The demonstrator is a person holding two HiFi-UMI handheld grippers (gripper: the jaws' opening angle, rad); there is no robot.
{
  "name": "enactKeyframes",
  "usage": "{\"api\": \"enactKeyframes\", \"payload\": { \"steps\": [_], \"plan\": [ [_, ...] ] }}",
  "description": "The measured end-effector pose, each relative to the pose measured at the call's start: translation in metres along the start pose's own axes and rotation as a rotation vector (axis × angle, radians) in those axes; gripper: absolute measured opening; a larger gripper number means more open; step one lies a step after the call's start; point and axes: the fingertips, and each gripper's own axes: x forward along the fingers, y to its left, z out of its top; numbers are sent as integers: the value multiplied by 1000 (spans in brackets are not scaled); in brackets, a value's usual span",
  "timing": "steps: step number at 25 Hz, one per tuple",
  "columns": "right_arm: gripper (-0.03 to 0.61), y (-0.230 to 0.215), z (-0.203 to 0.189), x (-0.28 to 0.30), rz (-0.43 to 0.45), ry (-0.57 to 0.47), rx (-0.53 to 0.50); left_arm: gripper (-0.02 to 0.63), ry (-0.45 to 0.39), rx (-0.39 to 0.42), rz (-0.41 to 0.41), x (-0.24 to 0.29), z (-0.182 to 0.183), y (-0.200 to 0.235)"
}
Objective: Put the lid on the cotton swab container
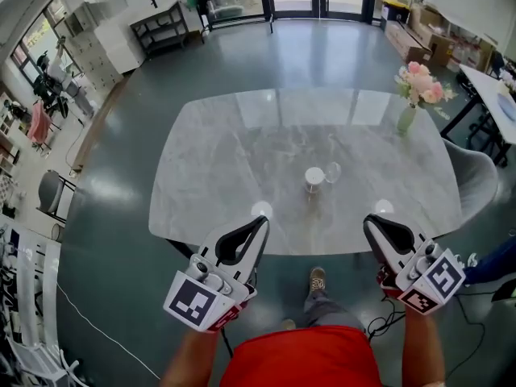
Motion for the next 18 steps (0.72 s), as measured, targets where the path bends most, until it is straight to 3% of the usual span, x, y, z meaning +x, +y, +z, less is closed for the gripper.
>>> {"api": "enactKeyframes", "payload": {
  "steps": [5, 10, 15, 18],
  "plan": [
    [102, -39, -12, 23, 52, 28, 24, 35, 20, -2, 18, 38, -16, 21],
    [189, -62, -41, 52, 112, 94, 41, 141, 43, -11, 29, 67, -40, 45],
    [227, -95, -66, 73, 161, 147, 63, 225, 118, 9, 18, 104, -71, 60],
    [253, -112, -81, 83, 184, 182, 69, 258, 236, 5, 2, 116, -106, 65]
  ]
}}
